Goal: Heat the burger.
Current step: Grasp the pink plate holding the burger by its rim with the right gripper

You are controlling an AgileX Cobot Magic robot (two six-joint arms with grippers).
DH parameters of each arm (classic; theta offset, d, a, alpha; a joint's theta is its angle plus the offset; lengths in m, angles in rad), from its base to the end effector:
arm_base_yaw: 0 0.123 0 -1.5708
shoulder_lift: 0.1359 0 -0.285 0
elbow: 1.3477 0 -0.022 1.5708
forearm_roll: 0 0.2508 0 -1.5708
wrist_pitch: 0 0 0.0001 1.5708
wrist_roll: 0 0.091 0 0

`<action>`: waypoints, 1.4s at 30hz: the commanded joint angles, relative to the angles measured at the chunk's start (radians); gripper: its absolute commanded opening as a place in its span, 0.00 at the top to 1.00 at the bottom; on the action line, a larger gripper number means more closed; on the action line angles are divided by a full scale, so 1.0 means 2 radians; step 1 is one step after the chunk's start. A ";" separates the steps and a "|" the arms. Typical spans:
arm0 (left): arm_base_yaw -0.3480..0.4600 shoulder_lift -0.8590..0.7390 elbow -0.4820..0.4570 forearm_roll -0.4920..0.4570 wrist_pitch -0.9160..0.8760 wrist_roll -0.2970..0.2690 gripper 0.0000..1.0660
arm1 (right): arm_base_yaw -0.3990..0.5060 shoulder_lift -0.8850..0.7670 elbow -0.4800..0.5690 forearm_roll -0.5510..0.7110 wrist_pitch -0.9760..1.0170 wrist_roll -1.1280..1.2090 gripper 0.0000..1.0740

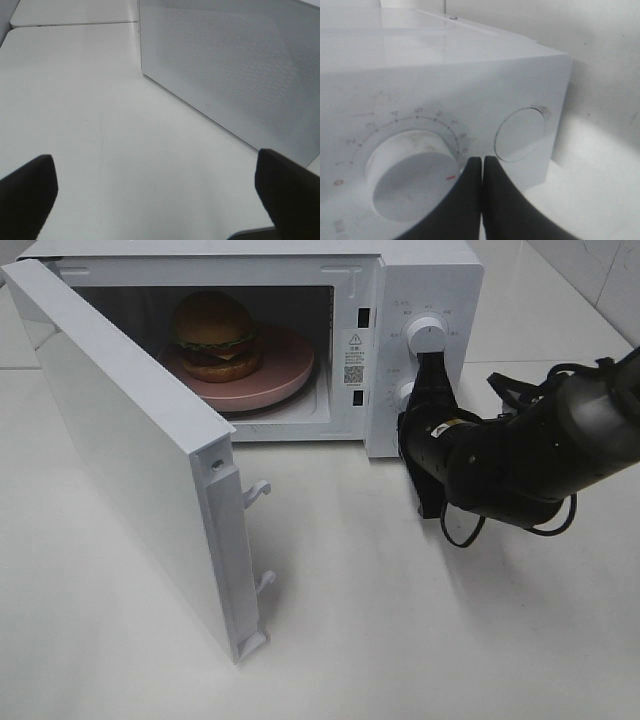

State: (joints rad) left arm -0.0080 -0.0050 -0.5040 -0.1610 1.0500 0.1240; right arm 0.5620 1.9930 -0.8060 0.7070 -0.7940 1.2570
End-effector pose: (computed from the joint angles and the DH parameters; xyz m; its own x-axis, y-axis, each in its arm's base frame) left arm -0.0063 -0.0126 0.2801 -0.4271 0.0463 -0.9030 0.1519 0.9882 -0.0211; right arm 0.3247 0.1547 0.1167 -0.0339 0.9994 0.0095 0.3787 0.0040 0.9255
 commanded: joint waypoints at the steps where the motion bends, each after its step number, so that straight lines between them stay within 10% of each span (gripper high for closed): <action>1: 0.002 -0.010 0.002 -0.002 -0.005 0.000 0.06 | 0.002 -0.025 0.022 -0.025 0.040 -0.008 1.00; 30: 0.002 -0.010 0.002 -0.002 -0.005 0.000 0.06 | 0.000 -0.169 0.046 -0.054 0.404 -0.536 1.00; 42: 0.002 -0.010 0.002 -0.002 -0.005 0.000 0.06 | -0.012 -0.184 -0.032 -0.185 0.614 -0.680 1.00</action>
State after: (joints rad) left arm -0.0080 -0.0050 -0.5040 -0.1610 1.0500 0.1240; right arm 0.5470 1.6370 -0.8330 0.4240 0.3280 -0.0420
